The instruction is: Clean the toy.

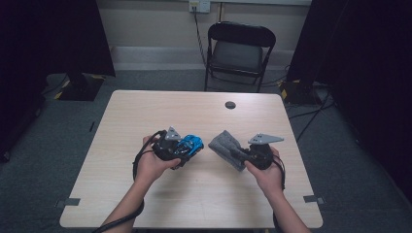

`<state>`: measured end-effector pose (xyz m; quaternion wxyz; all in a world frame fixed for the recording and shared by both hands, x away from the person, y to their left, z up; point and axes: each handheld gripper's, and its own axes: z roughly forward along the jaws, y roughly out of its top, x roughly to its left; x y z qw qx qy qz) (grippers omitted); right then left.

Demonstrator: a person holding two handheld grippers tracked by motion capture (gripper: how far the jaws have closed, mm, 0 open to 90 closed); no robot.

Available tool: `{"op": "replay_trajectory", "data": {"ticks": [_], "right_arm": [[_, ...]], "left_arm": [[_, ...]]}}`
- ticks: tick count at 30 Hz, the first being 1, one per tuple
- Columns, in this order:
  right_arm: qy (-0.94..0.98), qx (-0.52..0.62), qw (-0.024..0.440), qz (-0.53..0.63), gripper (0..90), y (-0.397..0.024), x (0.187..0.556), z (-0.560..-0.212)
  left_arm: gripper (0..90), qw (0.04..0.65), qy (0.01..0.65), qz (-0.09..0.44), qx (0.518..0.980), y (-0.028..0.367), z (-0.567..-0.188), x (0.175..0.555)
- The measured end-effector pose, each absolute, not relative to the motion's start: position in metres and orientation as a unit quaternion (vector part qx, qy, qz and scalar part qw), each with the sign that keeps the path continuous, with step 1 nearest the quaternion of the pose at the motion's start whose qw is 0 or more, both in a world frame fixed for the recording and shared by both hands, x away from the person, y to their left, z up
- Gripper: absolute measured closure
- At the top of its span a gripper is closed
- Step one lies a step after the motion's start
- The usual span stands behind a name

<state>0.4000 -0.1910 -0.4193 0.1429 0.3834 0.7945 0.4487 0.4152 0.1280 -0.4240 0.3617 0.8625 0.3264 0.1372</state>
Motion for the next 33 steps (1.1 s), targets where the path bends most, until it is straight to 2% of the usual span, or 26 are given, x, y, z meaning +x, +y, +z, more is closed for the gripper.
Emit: {"op": "replay_trajectory", "data": {"ticks": [11, 33], "right_arm": [[0.786, 0.405, 0.171, 0.435, 77.3, -0.190, 0.431, -0.402], [0.828, 0.344, 0.149, 0.417, 77.1, -0.151, 0.439, -0.408]], "left_arm": [[28.4, 0.374, 0.290, 0.123, 0.873, 0.105, -0.421, 0.402], [28.4, 0.373, 0.267, 0.114, 0.881, 0.096, -0.420, 0.401]]}}
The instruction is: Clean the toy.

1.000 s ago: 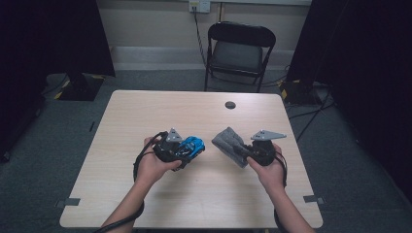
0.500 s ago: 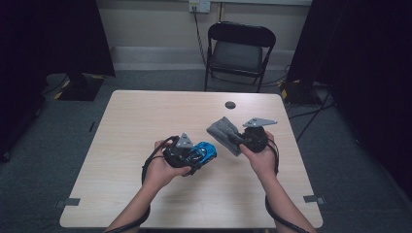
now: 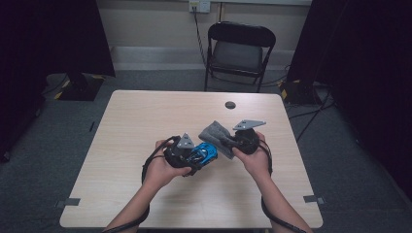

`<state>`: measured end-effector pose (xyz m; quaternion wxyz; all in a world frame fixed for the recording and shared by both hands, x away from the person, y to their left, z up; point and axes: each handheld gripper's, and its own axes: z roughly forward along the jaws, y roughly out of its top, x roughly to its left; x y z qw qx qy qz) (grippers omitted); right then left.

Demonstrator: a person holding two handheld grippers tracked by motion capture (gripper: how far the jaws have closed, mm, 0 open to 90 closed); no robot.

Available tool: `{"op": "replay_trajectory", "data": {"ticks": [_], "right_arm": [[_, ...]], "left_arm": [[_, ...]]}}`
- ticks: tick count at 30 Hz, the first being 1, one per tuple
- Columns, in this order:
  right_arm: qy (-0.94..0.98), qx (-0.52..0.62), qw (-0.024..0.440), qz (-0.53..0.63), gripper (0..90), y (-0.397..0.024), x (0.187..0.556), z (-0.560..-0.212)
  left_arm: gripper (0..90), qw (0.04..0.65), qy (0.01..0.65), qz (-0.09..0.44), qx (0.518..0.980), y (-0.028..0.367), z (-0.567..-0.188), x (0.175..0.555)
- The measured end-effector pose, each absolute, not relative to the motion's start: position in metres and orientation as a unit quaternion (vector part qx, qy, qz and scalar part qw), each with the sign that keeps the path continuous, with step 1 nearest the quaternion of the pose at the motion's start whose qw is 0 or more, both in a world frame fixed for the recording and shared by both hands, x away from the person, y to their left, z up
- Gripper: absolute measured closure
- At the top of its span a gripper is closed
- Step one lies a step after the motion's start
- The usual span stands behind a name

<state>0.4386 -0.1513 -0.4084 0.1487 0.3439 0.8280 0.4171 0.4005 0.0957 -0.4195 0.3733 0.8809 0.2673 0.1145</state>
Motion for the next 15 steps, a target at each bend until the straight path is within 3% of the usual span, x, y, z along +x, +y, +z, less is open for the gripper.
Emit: {"op": "replay_trajectory", "data": {"ticks": [15], "right_arm": [[0.838, 0.328, 0.162, 0.404, 77.1, -0.1512, 0.4374, -0.4126]], "left_arm": [[28.4, 0.376, 0.263, 0.111, 0.882, 0.0938, -0.4184, 0.4004]]}}
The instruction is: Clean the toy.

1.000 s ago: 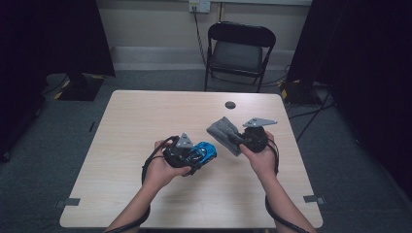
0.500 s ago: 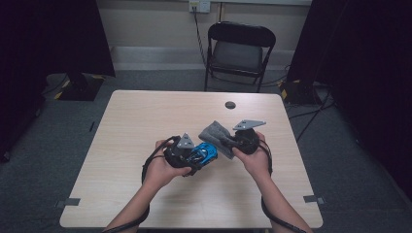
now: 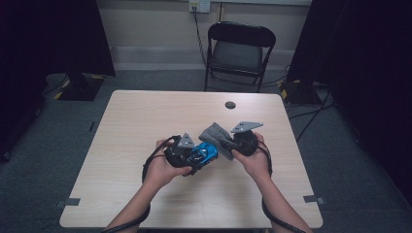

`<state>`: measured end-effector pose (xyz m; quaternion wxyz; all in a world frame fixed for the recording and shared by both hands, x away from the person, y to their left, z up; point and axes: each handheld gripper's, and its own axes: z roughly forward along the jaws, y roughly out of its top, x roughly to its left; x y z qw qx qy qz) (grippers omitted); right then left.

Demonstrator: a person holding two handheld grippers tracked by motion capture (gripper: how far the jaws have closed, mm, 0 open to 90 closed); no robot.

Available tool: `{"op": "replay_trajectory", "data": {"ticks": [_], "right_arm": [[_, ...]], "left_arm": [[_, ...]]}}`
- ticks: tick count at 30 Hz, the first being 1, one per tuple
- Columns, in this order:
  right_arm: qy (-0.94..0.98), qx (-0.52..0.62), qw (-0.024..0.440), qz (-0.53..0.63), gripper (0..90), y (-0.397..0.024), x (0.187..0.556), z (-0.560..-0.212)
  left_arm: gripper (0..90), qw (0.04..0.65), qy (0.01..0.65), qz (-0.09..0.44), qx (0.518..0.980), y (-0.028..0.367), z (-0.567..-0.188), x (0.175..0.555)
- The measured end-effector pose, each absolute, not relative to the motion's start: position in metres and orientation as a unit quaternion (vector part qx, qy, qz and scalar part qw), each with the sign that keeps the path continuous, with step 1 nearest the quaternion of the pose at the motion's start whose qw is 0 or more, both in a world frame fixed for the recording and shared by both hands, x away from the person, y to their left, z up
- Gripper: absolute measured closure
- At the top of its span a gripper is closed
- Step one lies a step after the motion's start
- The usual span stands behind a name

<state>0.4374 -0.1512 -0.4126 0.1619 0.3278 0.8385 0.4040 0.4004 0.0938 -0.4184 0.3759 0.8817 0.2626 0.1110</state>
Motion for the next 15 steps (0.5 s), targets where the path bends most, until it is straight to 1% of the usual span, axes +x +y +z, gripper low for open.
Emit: {"op": "replay_trajectory", "data": {"ticks": [4, 8, 15], "right_arm": [[0.836, 0.333, 0.171, 0.401, 77.0, -0.1532, 0.4373, -0.4134], [0.840, 0.328, 0.160, 0.402, 77.0, -0.1523, 0.4365, -0.4158], [0.849, 0.306, 0.157, 0.401, 77.1, -0.1533, 0.4325, -0.4162]], "left_arm": [[28.4, 0.377, 0.259, 0.111, 0.883, 0.0917, -0.4167, 0.3999], [28.4, 0.372, 0.263, 0.110, 0.883, 0.0908, -0.4161, 0.4016], [28.4, 0.367, 0.272, 0.117, 0.882, 0.0952, -0.4171, 0.4062]]}}
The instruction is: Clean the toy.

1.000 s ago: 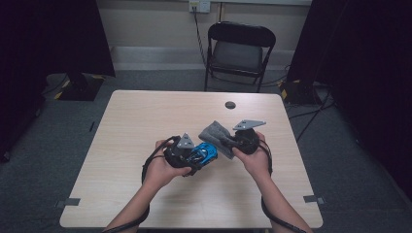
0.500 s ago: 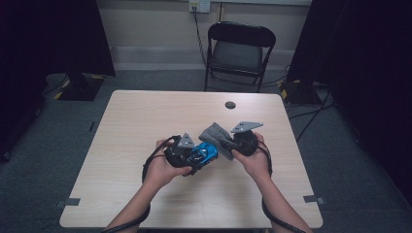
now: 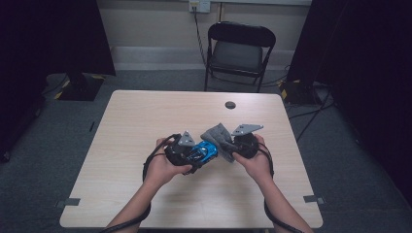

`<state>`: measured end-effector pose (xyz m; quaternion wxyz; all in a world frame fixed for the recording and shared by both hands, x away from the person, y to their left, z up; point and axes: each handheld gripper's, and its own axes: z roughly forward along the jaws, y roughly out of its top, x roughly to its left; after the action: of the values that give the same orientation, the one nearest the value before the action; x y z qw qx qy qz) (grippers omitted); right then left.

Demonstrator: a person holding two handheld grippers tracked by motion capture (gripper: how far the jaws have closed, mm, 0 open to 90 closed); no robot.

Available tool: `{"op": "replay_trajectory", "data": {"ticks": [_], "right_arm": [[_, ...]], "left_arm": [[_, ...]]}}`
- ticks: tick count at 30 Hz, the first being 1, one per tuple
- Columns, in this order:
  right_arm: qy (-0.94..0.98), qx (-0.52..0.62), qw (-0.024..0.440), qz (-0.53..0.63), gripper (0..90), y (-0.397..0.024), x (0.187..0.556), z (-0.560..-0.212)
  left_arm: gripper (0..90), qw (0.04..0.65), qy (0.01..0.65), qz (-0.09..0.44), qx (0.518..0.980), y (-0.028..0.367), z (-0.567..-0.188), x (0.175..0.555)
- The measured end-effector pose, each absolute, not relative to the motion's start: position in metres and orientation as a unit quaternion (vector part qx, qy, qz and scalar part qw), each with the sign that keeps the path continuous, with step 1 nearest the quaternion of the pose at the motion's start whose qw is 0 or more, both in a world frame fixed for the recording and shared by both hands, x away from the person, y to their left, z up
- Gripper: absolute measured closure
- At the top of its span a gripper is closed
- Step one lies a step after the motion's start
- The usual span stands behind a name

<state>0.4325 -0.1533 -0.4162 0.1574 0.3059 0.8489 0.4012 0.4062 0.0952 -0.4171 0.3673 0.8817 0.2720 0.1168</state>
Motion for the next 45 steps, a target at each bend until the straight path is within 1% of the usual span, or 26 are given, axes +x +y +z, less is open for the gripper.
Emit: {"op": "replay_trajectory", "data": {"ticks": [12, 24, 30, 34, 36, 40, 45], "right_arm": [[0.856, 0.276, 0.148, 0.412, 77.1, -0.157, 0.424, -0.415], [0.855, 0.262, 0.114, 0.433, 77.1, -0.152, 0.408, -0.426], [0.853, 0.260, 0.104, 0.440, 77.1, -0.152, 0.403, -0.430], [0.854, 0.261, 0.104, 0.438, 77.0, -0.154, 0.400, -0.430], [0.854, 0.263, 0.112, 0.434, 77.0, -0.159, 0.398, -0.430], [0.850, 0.273, 0.110, 0.436, 77.0, -0.170, 0.397, -0.431], [0.837, 0.300, 0.129, 0.438, 77.0, -0.187, 0.401, -0.429]], "left_arm": [[28.4, 0.363, 0.291, 0.126, 0.876, 0.100, -0.417, 0.414], [28.4, 0.358, 0.321, 0.133, 0.867, 0.111, -0.424, 0.423], [28.4, 0.359, 0.332, 0.137, 0.861, 0.117, -0.425, 0.426], [28.4, 0.357, 0.335, 0.145, 0.860, 0.122, -0.424, 0.427], [28.4, 0.359, 0.337, 0.147, 0.858, 0.125, -0.423, 0.427], [28.4, 0.363, 0.342, 0.149, 0.854, 0.129, -0.420, 0.426], [28.4, 0.366, 0.331, 0.144, 0.858, 0.129, -0.418, 0.421]]}}
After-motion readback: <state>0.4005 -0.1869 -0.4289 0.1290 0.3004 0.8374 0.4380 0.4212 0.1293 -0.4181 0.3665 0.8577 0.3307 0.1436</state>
